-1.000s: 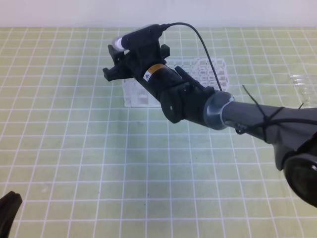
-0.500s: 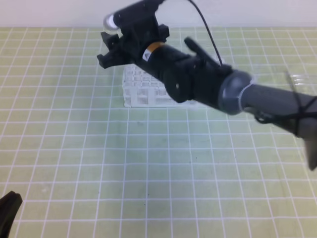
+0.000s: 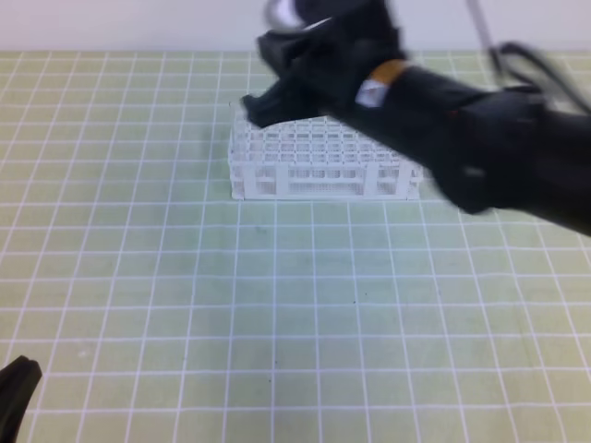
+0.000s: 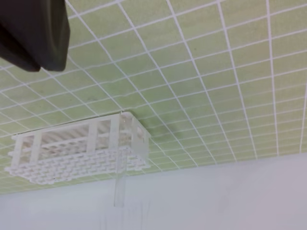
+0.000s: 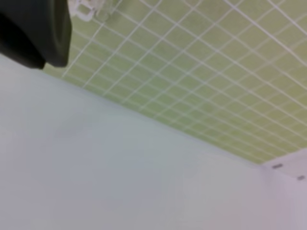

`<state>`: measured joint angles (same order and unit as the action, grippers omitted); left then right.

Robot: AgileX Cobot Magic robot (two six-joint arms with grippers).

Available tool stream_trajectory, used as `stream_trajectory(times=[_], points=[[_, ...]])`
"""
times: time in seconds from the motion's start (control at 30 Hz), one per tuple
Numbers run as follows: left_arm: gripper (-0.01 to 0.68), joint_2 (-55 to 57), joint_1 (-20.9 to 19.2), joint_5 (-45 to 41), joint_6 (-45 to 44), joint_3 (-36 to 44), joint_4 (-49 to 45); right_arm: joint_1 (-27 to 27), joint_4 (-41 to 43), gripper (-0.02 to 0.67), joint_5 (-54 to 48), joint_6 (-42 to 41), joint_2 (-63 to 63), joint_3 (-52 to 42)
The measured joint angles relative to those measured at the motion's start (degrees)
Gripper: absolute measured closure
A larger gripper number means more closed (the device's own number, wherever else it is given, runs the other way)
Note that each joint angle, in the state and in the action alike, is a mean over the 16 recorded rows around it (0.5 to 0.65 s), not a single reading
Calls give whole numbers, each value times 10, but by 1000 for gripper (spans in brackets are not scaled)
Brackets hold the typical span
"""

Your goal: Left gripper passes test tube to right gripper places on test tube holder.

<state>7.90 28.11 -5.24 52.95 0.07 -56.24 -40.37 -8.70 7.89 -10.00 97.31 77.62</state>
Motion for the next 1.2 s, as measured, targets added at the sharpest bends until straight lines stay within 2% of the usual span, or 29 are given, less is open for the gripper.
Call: stream_trajectory(times=[0.2, 0.6, 0.9, 1.2], points=[[673, 0, 0, 0, 0, 0, 0, 0, 0, 655, -12, 0, -125, -110], [673, 0, 0, 0, 0, 0, 0, 0, -1, 662, -36, 0, -314, -275], [672, 1, 0, 0, 0, 0, 0, 0, -9, 662, -34, -1, -357, -319], [672, 1, 0, 0, 0, 0, 0, 6, -12, 662, 23, -1, -359, -368]])
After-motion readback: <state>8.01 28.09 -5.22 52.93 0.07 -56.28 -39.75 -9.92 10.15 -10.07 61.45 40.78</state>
